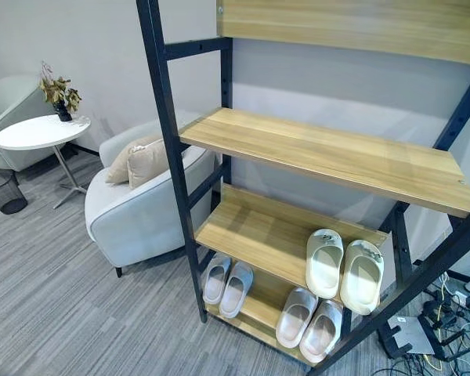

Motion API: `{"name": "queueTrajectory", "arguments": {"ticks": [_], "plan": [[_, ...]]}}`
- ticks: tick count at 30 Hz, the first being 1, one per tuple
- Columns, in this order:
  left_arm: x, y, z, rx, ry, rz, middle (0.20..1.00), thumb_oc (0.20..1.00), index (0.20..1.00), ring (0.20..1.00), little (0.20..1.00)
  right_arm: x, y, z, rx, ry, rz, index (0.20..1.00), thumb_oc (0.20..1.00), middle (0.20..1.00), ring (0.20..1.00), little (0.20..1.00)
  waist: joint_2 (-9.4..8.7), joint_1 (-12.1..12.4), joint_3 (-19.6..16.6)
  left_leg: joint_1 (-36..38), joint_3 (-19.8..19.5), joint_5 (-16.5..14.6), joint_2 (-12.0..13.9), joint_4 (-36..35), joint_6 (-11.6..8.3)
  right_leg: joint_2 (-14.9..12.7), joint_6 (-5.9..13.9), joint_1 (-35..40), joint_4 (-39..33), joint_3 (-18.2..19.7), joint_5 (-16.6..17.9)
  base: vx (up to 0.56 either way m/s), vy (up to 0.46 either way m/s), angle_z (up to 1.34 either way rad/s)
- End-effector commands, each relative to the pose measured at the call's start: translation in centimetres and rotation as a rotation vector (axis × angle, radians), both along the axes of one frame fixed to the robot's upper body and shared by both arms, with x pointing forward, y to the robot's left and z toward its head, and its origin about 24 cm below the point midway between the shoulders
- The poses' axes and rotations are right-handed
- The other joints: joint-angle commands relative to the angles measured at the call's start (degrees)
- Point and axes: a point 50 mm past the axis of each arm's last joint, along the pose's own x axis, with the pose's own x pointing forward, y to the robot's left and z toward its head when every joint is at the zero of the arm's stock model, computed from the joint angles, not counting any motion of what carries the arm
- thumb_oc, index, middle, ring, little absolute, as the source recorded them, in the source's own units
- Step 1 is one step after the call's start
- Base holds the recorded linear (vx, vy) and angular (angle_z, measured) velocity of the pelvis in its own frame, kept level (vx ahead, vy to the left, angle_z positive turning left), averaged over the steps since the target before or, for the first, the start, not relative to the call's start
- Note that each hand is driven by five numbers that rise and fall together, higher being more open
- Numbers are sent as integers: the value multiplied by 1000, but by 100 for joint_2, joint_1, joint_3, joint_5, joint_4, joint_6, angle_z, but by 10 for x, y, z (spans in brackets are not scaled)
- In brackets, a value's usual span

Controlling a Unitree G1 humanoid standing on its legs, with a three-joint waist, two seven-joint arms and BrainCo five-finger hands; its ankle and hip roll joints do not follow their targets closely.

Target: Arrange the slippers neatly on the shoe rack.

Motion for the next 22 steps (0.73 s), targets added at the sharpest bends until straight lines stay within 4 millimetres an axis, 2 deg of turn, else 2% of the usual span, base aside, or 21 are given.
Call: {"name": "queueTrajectory", "arguments": {"ticks": [1,5,7,15,22], "plan": [[-25,-31,-7,-86,88,53,1000,1000,1000,1000,1000,2,10,-3,70,-14,-147,1000,1000,1000,1000,1000,8,-77,11,0,-204,-84,-43,50,166,4,193,-152,344,182,-88,-20,45,-10],[-29,-39,-8,-117,86,95,1000,1000,1000,1000,1000,-23,7,-3,79,71,-242,1000,1000,1000,1000,1000,48,-146,29,44,-154,-103,-37,50,176,7,192,-146,354,232,-91,-18,40,-16],[-30,-42,-8,-129,90,110,1000,1000,1000,1000,1000,-31,9,-3,85,108,-225,1000,1000,1000,1000,1000,56,-165,37,57,-154,-110,-39,50,183,5,194,-144,353,245,-85,-14,34,-4],[-32,-56,-10,-194,103,138,1000,1000,1000,1000,1000,-33,15,-4,119,121,-259,1000,1000,1000,1000,1000,72,-205,34,117,-107,-137,-40,50,198,7,194,-108,309,296,-70,-8,21,-3],[-32,-56,-10,-206,108,124,1000,1000,1000,1000,1000,-31,12,-4,127,120,-248,1000,1000,1000,1000,1000,75,-220,23,117,-110,-136,-48,50,201,11,196,-95,285,292,-70,0,1,0]]}}
